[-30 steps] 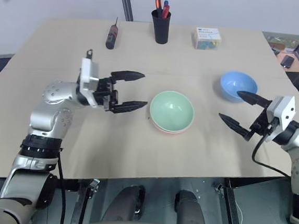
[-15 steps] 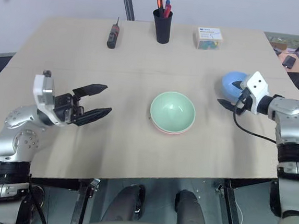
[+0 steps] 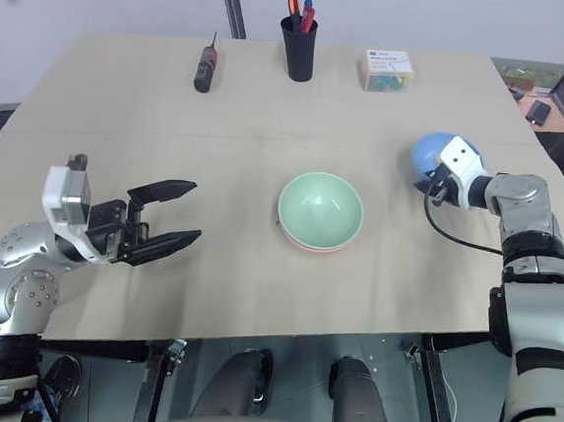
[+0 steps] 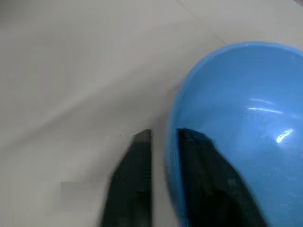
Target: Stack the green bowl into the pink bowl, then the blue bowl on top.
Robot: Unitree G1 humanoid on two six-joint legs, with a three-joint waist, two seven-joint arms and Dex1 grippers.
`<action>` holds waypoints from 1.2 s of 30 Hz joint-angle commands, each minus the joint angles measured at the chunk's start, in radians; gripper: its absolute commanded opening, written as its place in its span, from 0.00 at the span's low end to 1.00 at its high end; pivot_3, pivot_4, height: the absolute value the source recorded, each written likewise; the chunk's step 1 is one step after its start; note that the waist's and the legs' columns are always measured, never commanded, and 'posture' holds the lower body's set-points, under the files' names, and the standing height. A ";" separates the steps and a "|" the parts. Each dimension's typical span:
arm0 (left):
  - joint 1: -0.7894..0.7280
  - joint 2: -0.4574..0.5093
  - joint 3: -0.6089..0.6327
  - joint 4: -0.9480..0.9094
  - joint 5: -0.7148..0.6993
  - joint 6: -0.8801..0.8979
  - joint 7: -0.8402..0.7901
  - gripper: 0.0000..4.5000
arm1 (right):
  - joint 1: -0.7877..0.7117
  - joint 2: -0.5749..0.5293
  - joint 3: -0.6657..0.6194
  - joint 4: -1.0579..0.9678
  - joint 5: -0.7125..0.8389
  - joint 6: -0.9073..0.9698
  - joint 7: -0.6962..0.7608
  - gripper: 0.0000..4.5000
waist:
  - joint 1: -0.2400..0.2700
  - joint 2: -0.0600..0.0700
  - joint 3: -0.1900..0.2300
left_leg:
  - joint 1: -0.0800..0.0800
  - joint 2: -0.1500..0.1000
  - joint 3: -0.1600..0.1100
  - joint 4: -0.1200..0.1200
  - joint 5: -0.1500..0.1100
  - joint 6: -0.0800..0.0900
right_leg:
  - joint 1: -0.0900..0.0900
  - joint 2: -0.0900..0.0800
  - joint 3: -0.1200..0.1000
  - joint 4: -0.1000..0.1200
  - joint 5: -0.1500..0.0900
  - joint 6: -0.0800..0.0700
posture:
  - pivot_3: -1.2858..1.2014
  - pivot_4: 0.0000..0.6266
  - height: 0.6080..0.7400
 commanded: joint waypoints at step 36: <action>-0.113 0.030 -0.038 0.124 0.046 -0.036 -0.068 1.00 | 0.306 -0.050 0.102 -1.610 0.373 0.695 0.143 0.02 | 0.024 0.002 0.001 | -0.001 0.001 -0.001 0.000 0.000 0.000 | -0.002 0.000 -0.001 0.000 -0.002 -0.003 | 0.52 0.24 1.00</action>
